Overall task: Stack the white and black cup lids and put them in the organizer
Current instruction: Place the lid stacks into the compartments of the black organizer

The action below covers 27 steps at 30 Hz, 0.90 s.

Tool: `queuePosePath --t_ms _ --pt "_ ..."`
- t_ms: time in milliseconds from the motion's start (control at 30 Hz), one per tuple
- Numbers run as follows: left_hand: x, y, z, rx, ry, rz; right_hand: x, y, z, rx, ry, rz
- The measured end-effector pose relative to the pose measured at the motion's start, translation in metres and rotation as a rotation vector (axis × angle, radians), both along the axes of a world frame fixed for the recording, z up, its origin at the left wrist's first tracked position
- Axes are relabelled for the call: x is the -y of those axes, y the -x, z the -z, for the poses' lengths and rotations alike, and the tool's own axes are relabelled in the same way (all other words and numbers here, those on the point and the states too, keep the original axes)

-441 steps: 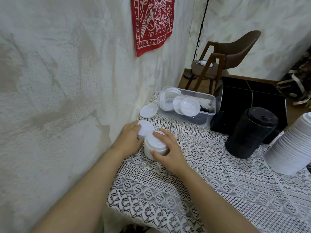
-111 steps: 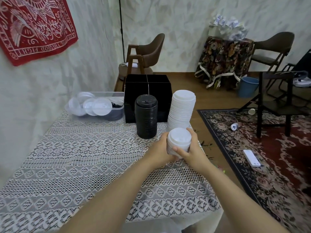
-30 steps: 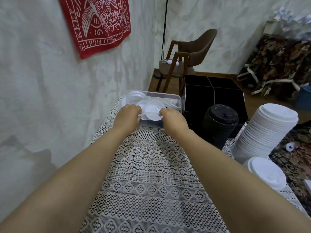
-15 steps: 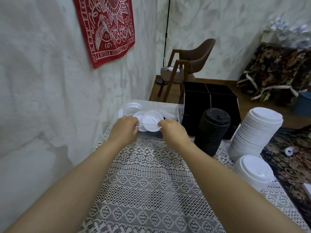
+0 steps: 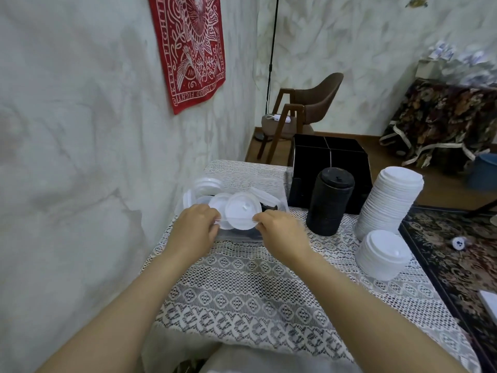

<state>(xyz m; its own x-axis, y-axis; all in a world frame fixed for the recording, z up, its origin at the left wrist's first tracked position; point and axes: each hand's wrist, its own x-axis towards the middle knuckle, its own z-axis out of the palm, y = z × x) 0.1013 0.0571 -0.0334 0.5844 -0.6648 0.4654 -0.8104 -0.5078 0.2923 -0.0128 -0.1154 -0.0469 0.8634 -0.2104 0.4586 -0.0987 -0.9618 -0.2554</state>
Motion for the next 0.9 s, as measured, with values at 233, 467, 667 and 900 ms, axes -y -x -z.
queuePosePath --t_ms 233,467,667,900 --pt "-0.046 0.031 0.007 0.011 0.026 -0.052 -0.031 0.015 0.005 0.071 0.021 -0.115" --pt "-0.068 0.043 0.011 0.001 0.019 -0.061 -0.051 0.020 0.017 0.135 0.026 -0.156" --pt "-0.073 0.045 0.017 -0.007 0.035 -0.054 -0.053 0.022 0.022 0.150 0.033 -0.166" --pt "-0.074 0.043 0.022 0.006 0.019 -0.046 -0.050 0.023 0.027 0.108 0.033 -0.190"
